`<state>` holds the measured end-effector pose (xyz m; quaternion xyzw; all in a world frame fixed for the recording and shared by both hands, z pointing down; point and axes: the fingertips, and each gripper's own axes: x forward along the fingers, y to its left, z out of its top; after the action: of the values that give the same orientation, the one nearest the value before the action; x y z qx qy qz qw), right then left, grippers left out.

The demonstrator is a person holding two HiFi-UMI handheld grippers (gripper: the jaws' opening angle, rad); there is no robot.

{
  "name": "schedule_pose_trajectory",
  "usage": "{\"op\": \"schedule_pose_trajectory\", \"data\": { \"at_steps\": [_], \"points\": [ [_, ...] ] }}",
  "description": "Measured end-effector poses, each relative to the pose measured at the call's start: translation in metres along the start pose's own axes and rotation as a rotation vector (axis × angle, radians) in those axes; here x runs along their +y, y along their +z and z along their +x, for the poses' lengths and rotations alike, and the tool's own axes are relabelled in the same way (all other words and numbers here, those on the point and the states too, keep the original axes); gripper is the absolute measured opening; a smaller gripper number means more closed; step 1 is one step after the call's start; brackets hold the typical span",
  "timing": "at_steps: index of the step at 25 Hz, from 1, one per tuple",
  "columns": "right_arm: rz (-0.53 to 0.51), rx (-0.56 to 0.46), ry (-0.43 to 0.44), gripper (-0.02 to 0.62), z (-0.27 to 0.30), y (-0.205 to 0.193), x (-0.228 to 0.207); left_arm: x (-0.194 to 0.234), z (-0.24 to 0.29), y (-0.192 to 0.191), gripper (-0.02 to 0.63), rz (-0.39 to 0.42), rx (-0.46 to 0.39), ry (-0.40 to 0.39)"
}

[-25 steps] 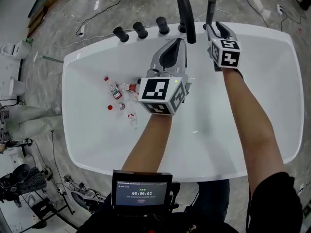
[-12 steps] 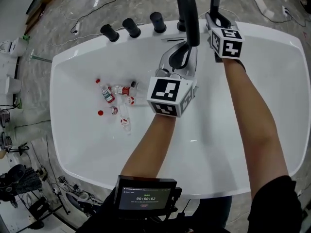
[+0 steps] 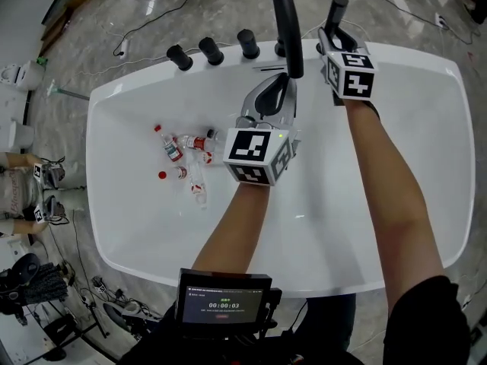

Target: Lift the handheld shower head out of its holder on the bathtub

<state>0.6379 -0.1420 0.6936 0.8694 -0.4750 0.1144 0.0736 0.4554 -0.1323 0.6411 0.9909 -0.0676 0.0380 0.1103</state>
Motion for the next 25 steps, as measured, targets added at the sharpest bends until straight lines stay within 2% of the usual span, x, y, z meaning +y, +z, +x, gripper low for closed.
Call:
{"op": "schedule_pose_trajectory", "data": {
  "at_steps": [6, 10, 16, 20, 25],
  "points": [
    [-0.014, -0.039, -0.007, 0.149, -0.059, 0.069, 0.016, -0.013, -0.05, 0.051, 0.02, -0.007, -0.002, 0.02],
    [-0.021, -0.077, -0.009, 0.149, -0.101, 0.126, 0.041, -0.019, -0.078, 0.093, 0.02, -0.027, -0.014, 0.001],
    [-0.078, -0.136, -0.044, 0.149, -0.168, 0.23, 0.101, -0.026, -0.132, 0.191, 0.02, -0.013, -0.07, -0.081],
    [-0.077, -0.177, -0.083, 0.149, -0.23, 0.295, 0.151, -0.034, -0.179, 0.261, 0.02, -0.009, -0.086, -0.151],
    [-0.101, -0.296, -0.114, 0.149, -0.317, 0.384, 0.217, -0.053, -0.239, 0.337, 0.02, 0.018, -0.114, -0.252]
  ]
}}
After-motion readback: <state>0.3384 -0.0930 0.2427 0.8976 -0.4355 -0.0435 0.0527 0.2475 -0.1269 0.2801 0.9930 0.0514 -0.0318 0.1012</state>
